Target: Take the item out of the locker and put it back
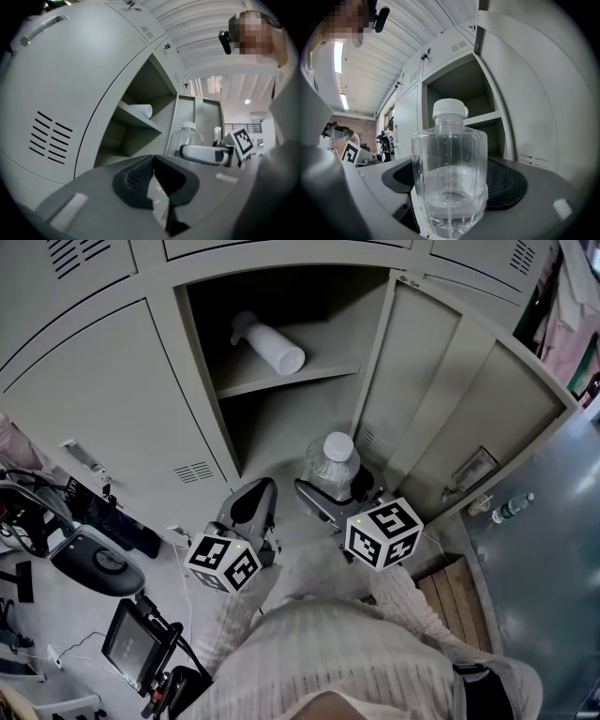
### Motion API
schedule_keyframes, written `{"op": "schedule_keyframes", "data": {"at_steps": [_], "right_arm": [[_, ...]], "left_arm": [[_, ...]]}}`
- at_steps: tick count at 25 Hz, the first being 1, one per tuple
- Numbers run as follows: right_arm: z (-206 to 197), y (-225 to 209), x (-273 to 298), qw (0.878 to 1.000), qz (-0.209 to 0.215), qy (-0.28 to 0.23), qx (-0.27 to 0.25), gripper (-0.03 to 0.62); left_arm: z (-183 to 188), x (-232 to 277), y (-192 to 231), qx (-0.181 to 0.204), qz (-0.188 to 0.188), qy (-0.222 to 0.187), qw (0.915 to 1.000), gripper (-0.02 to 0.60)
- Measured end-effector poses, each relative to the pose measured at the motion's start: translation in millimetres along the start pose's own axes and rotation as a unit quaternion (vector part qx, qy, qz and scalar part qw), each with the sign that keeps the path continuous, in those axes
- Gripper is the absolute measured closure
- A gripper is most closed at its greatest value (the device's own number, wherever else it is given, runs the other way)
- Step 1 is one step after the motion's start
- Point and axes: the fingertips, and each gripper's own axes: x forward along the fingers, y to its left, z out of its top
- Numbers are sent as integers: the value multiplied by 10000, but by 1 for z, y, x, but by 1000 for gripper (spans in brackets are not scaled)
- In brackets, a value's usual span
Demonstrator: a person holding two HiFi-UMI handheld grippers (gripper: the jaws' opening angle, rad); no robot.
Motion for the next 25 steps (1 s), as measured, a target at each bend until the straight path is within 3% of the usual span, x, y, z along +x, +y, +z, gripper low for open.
{"op": "schedule_keyframes", "data": {"at_steps": [8, 25], "right_arm": [[-6, -3, 2, 9999, -14, 123, 21, 164], [-7, -14, 31, 9998, 6, 192, -53, 164]], "left_arm": [[-1, 7, -8, 57, -222, 68, 9997, 574], [3, 14, 12, -43, -158, 5, 9999, 574]]}}
